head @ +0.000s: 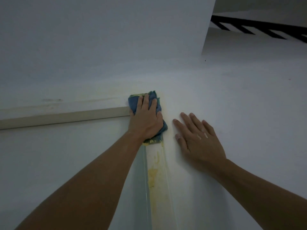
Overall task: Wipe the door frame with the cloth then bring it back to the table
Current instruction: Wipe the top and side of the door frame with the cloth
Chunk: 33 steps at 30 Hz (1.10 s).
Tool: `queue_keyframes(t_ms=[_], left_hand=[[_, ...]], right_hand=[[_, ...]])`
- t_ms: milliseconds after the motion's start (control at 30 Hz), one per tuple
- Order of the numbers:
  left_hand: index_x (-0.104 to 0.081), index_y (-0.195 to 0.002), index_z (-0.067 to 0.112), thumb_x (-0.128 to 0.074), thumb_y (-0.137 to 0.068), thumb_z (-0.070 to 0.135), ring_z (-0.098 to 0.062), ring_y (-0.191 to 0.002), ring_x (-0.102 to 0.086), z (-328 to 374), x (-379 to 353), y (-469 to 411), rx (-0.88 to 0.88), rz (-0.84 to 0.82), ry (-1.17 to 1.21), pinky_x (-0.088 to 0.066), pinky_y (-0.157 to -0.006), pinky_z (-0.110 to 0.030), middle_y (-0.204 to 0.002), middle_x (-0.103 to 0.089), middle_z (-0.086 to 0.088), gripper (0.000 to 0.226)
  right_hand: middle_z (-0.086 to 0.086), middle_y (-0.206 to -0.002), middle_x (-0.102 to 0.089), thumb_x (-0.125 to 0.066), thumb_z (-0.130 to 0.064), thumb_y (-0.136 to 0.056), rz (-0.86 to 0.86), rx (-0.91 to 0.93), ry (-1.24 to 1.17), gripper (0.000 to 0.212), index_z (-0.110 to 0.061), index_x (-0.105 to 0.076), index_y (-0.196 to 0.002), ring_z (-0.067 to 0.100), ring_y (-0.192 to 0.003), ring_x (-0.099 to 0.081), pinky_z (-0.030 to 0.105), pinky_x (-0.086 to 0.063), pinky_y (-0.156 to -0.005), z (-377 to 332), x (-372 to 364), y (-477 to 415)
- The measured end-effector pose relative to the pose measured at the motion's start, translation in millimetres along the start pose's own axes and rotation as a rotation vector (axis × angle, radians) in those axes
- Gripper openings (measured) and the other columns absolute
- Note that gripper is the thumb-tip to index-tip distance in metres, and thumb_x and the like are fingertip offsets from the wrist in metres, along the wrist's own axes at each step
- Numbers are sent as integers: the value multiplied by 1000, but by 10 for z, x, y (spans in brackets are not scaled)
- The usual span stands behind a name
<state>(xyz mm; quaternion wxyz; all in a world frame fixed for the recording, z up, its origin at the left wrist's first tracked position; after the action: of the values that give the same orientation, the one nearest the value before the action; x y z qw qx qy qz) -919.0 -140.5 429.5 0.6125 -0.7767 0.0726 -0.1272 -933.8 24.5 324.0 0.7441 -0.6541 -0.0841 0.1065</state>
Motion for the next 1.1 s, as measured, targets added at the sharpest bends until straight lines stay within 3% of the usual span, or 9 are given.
queue_keyframes(t_ms=[500, 833, 1100], left_hand=[[-13, -153, 12, -20, -92, 38, -26, -149, 10, 84, -140, 567, -75, 46, 88, -7, -120, -52, -162, 4, -9, 67], [-16, -152, 5, -22, -96, 33, -31, -148, 10, 125, -120, 856, -125, 34, 89, 9, -119, -37, -161, 3, -17, 63], [-14, -152, 7, -21, -99, 30, -19, -147, 16, 191, -83, 1136, -149, -4, 158, 20, -112, -24, -161, 7, -14, 58]], right_hand=[[-4, -167, -14, -12, -48, -101, 0, 31, -13, 60, -31, -22, -157, 16, -155, -5, 46, -10, -125, -115, -21, 308], [-5, -167, -17, -15, -46, -102, 9, 31, 3, 58, -30, -24, -157, 16, -155, -8, 45, -10, -124, -118, -39, 435], [-4, -167, -16, -14, -46, -101, 3, 27, -11, 59, -29, -24, -157, 16, -155, -7, 45, -10, -124, -123, -23, 430]])
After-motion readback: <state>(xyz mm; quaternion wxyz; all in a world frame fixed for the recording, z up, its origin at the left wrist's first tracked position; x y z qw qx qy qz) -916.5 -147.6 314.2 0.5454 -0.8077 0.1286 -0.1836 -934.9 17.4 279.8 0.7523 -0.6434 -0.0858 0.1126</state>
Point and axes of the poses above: each hand's wrist, its own y-axis away from the middle knuckle, its own x-axis out of the back of the hand, z = x × y, the point moved 2 cm from there along -y, towards the middle knuckle
